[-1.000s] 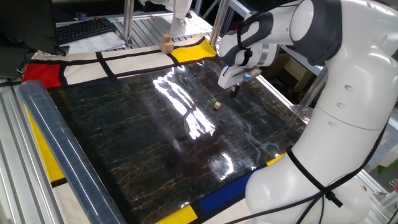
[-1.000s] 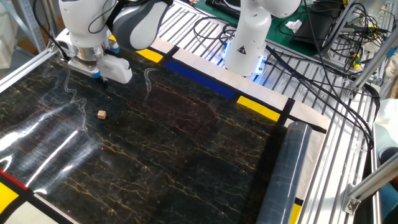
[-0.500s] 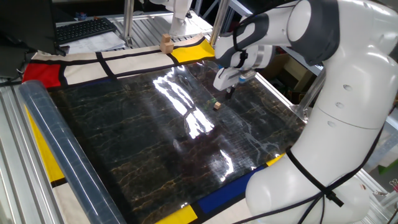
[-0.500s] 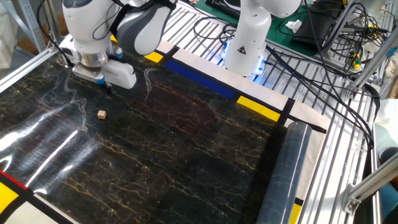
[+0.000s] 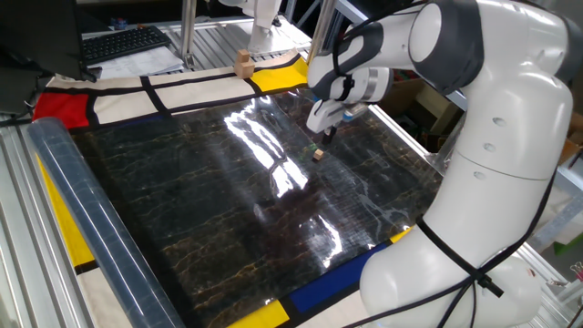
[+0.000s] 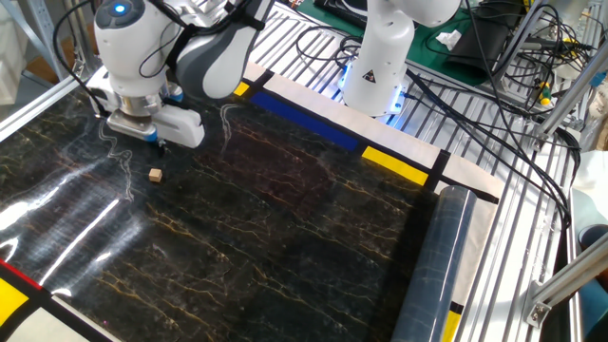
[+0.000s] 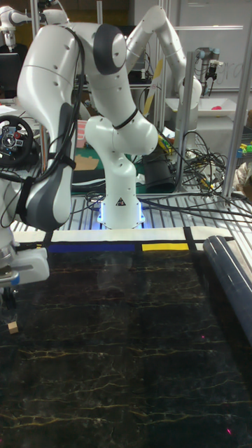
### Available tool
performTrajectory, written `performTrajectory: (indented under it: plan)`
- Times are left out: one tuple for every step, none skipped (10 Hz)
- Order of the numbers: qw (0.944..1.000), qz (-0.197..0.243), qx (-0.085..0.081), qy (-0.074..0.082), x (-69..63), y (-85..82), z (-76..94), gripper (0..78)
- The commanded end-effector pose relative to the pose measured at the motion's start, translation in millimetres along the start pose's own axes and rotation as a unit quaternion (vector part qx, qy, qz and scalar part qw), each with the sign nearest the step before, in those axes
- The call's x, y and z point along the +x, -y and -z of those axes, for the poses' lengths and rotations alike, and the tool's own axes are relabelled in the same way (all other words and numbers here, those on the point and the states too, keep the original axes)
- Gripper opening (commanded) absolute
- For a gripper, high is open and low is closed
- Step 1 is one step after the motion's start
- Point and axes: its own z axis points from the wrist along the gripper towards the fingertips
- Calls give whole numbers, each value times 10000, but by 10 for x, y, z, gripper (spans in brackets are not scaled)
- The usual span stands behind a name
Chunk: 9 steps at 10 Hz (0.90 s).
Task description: Hold a small block with the gripper and sweep it from left to right on the table
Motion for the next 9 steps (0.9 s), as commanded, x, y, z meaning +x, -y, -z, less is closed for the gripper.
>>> performTrajectory:
  plan:
    - [10000, 8, -13, 20, -50, 8, -42, 0]
    - [10000, 7, 30, 29, -43, 7, -122, 0]
    - [10000, 7, 55, 26, -38, 9, -128, 0]
    - [10000, 7, 60, 38, -38, 9, -128, 0]
    - [9999, 6, 80, 60, -39, 10, -127, 0]
    - [9999, 7, 72, 75, -41, 11, -125, 0]
    - [9999, 9, 35, 99, -47, 15, -120, 0]
    - [9999, 11, -2, 127, -58, 22, -109, 0]
    - [9999, 10, 25, 112, -63, 25, -105, 0]
